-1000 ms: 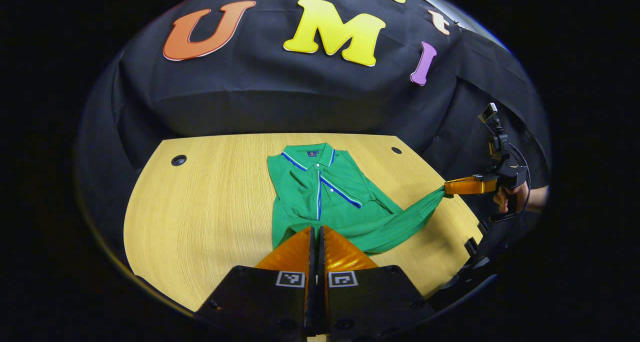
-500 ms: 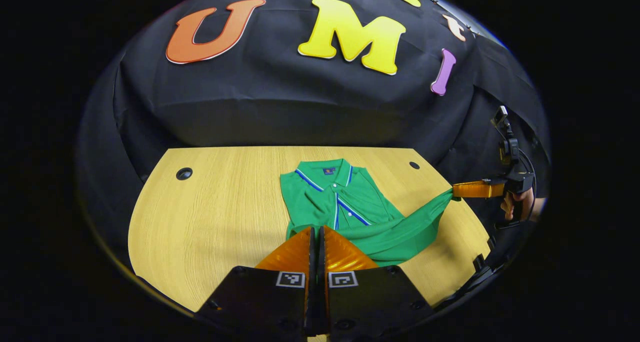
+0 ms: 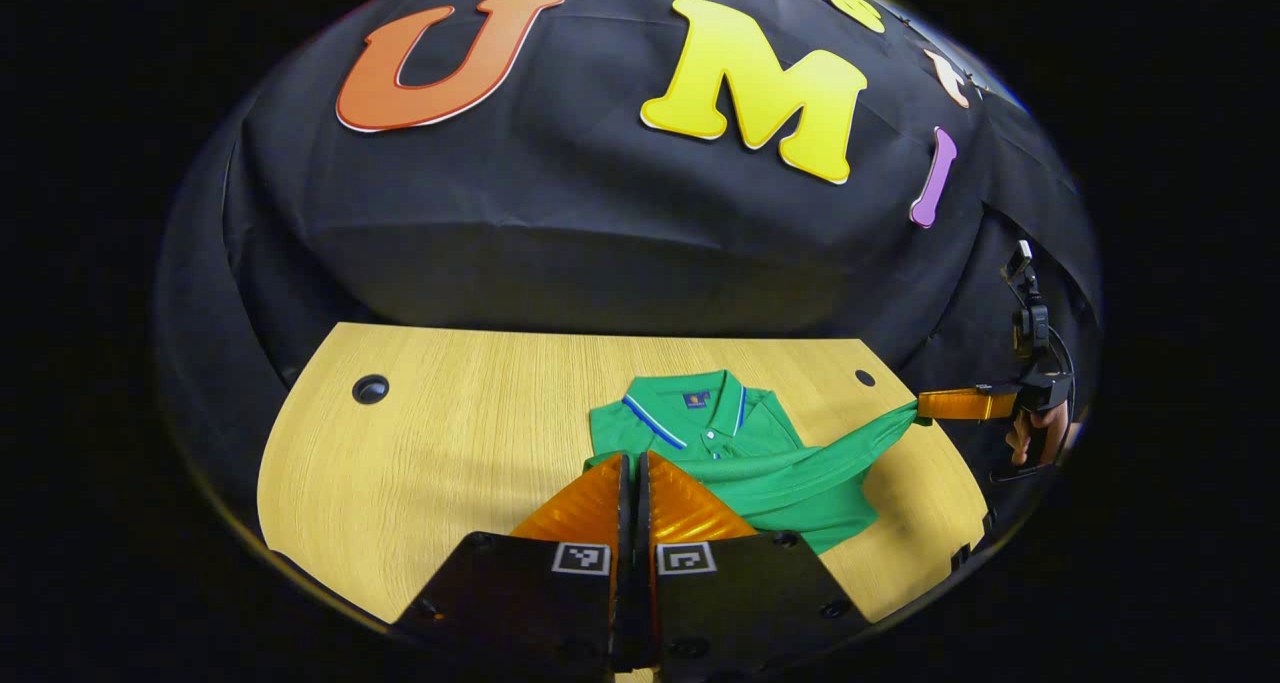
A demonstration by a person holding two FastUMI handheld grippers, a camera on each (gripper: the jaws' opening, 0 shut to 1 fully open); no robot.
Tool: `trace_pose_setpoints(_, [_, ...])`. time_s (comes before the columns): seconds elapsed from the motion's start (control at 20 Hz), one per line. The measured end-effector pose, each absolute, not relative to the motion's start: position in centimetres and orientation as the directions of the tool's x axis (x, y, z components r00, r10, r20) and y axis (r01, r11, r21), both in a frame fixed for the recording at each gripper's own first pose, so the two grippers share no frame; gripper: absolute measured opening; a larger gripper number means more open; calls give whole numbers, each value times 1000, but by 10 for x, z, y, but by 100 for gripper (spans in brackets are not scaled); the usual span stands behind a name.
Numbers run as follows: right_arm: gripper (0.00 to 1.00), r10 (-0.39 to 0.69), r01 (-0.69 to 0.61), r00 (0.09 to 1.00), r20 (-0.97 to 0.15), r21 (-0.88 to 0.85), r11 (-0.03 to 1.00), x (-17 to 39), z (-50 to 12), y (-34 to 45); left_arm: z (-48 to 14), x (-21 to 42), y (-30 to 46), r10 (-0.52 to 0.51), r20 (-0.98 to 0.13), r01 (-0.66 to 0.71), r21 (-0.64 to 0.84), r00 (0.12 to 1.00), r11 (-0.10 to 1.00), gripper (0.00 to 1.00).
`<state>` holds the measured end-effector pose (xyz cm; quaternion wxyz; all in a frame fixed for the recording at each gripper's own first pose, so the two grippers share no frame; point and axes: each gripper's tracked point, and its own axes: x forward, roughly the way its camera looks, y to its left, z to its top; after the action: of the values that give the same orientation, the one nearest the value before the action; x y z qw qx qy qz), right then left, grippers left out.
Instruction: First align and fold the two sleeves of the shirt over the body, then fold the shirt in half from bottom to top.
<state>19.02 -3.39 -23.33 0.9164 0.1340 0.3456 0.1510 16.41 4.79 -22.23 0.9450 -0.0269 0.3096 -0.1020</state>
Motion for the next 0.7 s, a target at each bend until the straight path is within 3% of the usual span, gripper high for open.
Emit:
trace_pose_setpoints(0.4, [0, 318, -163, 749, -581, 305, 938, 254, -243, -34, -233, 226, 51, -189, -548, 180, -72, 815, 981, 3])
trace_pose_setpoints(0.7, [1, 245, -106, 768, -592, 260, 960, 296, -278, -36, -260, 258, 60, -96, -519, 84, -46, 849, 995, 3])
